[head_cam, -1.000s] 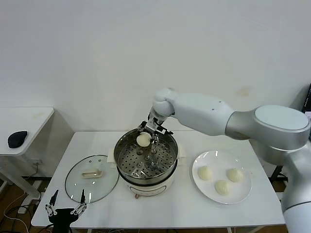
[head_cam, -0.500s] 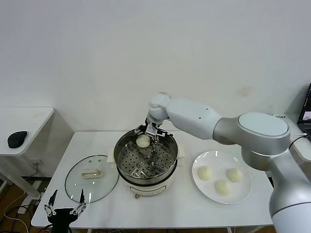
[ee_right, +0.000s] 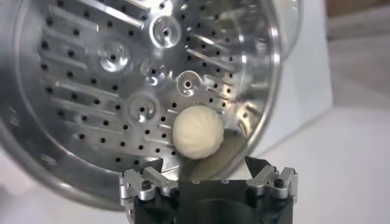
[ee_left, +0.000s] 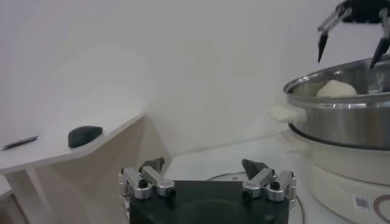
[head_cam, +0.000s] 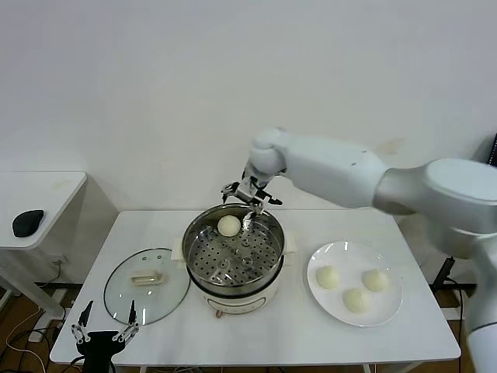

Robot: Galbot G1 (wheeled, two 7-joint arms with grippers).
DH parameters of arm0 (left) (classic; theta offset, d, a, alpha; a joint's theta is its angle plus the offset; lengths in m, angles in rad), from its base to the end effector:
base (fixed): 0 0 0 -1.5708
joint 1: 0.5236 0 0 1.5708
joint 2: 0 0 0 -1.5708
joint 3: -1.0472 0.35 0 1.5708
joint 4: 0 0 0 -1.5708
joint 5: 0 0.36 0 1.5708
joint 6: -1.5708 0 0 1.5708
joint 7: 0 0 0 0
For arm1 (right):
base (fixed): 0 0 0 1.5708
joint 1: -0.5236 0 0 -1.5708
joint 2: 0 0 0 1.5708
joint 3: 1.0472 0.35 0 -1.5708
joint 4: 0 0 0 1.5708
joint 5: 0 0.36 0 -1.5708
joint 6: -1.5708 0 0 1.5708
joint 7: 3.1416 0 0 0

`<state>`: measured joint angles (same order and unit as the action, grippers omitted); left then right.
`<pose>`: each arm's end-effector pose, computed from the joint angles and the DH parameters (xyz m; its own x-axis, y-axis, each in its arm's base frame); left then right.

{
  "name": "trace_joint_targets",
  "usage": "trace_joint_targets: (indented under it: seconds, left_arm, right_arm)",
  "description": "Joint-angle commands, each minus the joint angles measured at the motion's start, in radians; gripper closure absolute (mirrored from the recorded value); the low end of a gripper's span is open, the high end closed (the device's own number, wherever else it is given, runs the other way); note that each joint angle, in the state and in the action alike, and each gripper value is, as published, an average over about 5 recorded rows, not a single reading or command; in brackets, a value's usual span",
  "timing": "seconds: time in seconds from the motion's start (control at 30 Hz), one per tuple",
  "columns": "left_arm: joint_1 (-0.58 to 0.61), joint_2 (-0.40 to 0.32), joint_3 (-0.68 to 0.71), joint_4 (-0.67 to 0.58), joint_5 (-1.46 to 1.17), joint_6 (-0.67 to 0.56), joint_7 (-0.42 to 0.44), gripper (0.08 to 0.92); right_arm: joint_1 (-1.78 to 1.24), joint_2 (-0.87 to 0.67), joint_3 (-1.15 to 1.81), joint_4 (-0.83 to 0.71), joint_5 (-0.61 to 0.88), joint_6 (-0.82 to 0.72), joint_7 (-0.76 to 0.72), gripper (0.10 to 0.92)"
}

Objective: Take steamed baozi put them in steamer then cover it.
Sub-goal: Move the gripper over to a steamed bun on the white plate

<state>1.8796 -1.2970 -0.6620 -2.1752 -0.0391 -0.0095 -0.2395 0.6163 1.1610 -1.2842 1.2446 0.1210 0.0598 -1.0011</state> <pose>0.1021 0.0787 -0.3038 -0.9729 -0.1833 0.1407 -0.1371 0.9480 0.2871 0.5639 0.1186 -0.0280 -0.2645 -0.2954 0.9180 -0.5832 -0.7091 -0.3963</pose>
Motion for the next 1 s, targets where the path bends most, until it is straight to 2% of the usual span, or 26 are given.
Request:
trace_joint_targets:
  seconds: [0.03, 0.2, 0.43, 0.67, 1.0]
  left_arm:
    - [-0.001, 0.005, 0.001, -0.001, 0.001, 0.001, 0.0, 0.177]
    - [-0.005, 0.014, 0.007, -0.002, 0.002, 0.0, 0.0, 0.177]
    - [-0.004, 0.019, 0.017, 0.005, 0.007, -0.001, 0.0, 0.177]
    - [-0.004, 0.012, 0.021, 0.009, 0.011, -0.002, -0.001, 0.177]
    - [0.001, 0.002, 0.012, 0.02, 0.014, -0.003, -0.001, 0.177]
  right_arm:
    - [0.098, -0.238, -0.014, 0.264, 0.208, -0.315, -0.073, 0.203]
    - [0.132, -0.427, -0.053, 0.386, 0.169, -0.382, -0.052, 0.203]
    - [0.054, -0.629, -0.09, 0.471, 0.046, -0.408, -0.017, 0.203]
    - [-0.102, -0.684, -0.048, 0.47, -0.042, -0.396, 0.015, 0.203]
    - [-0.381, -0.665, 0.144, 0.38, -0.131, -0.382, 0.026, 0.203]
